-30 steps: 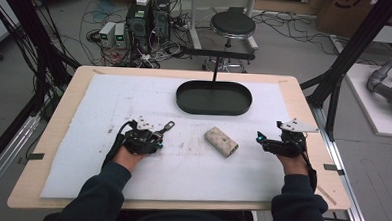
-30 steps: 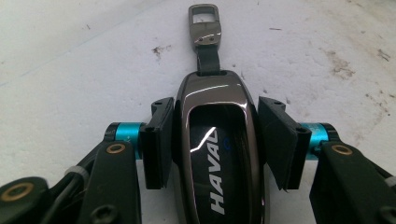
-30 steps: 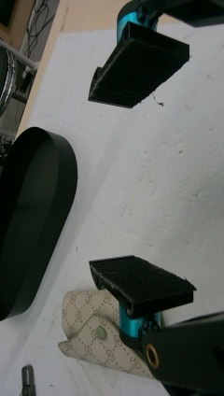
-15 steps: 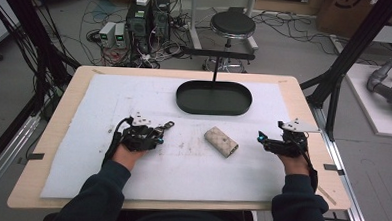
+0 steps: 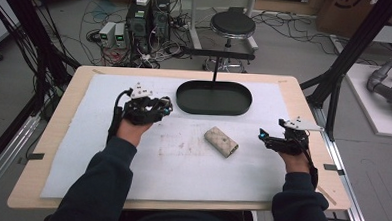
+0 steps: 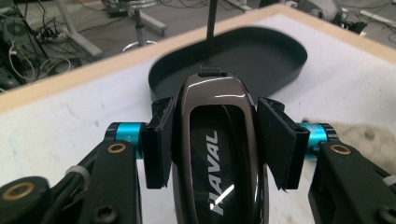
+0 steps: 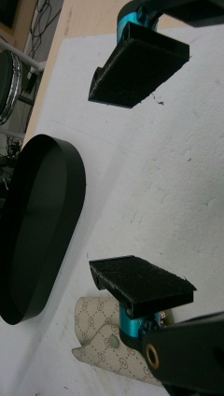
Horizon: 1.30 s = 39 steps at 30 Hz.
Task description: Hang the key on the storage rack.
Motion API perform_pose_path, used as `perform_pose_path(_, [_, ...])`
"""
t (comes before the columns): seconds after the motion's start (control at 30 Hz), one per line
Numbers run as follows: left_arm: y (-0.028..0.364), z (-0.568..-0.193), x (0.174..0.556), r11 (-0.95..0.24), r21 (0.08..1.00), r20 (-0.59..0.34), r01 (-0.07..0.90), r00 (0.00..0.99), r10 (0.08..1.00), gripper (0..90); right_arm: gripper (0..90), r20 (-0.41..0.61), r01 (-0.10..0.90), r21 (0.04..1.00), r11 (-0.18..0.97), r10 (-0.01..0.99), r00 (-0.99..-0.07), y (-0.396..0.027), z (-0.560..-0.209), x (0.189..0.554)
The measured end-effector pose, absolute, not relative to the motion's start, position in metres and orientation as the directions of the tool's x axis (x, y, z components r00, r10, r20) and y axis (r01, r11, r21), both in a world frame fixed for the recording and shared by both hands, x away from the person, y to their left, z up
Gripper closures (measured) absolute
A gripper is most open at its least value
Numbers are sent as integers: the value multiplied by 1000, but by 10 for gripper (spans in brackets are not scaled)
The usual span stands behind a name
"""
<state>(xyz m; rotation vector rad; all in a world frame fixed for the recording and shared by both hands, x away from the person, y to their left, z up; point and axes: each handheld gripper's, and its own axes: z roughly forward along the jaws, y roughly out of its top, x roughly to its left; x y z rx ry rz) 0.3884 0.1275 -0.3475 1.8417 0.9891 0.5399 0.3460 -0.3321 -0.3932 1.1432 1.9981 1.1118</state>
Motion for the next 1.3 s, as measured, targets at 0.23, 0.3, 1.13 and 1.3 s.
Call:
perform_pose_path(0.23, [116,-305,416,-239,909,-7,341,586,810,485,172,-73,397,873,284,880,-470,-332,-393,348])
perform_pose_path(0.3, [110,-294,428,-258,913,21,316,597,802,485,172,-73,396,873,285,878,-473,-332,-393,348])
perform_pose_path(1.13, [70,-263,507,-266,923,57,278,585,809,484,172,-57,398,877,270,880,-472,-338,-394,345])
perform_pose_path(1.3, [70,-266,517,-248,923,40,295,567,823,484,172,-56,398,878,265,883,-466,-340,-393,344])
